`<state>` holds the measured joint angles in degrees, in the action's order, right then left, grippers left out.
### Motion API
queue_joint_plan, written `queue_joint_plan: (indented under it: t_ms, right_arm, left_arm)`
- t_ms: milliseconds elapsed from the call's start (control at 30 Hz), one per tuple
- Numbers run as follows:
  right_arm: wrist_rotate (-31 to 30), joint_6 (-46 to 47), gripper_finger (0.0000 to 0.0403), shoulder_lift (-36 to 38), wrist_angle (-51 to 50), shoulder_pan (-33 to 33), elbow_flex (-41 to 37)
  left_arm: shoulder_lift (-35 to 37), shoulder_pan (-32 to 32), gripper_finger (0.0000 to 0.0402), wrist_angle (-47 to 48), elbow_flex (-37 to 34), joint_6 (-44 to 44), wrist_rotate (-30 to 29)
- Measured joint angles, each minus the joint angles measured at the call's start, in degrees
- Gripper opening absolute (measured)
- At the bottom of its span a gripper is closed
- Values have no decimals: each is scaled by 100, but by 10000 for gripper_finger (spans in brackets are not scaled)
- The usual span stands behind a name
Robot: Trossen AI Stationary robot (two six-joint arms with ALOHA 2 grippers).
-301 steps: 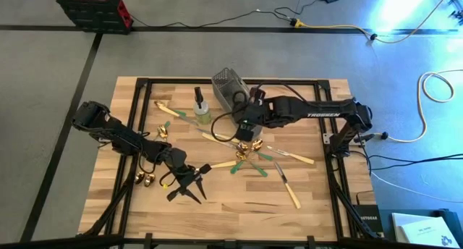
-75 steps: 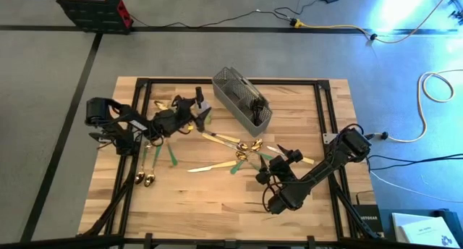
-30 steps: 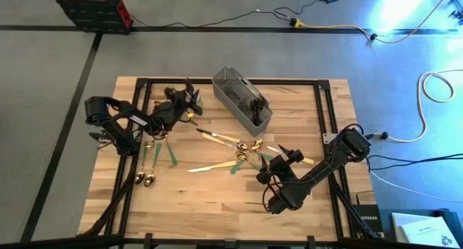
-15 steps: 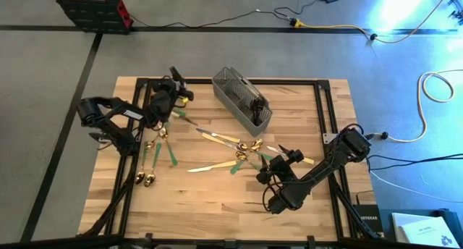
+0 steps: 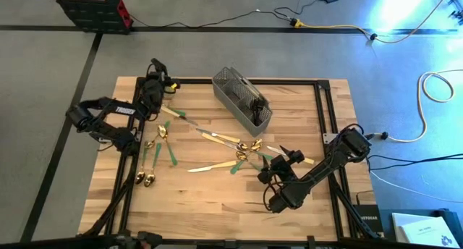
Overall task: Sort silverware
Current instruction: Move the spray bottle to the upper left of the table
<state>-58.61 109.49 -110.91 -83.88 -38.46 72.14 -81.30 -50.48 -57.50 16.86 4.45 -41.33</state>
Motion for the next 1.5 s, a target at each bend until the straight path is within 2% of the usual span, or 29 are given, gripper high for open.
queue_joint_plan:
  t_ms: [433, 1000, 1200, 1500]
  right_arm:
    - [7, -4, 358, 0, -2, 0, 0]
    - [24, -6, 358, 0, 0, 0, 0]
    - [64, -15, 358, 0, 2, 0, 0]
    - [131, -19, 358, 0, 4, -2, 0]
  left_arm:
    - [-7, 2, 154, -6, -4, 28, -1]
    - [-17, 24, 248, 273, -13, -14, 51]
    - [61, 90, 251, 422, -42, 308, -46]
    - [581, 342, 251, 616, -337, 803, -34]
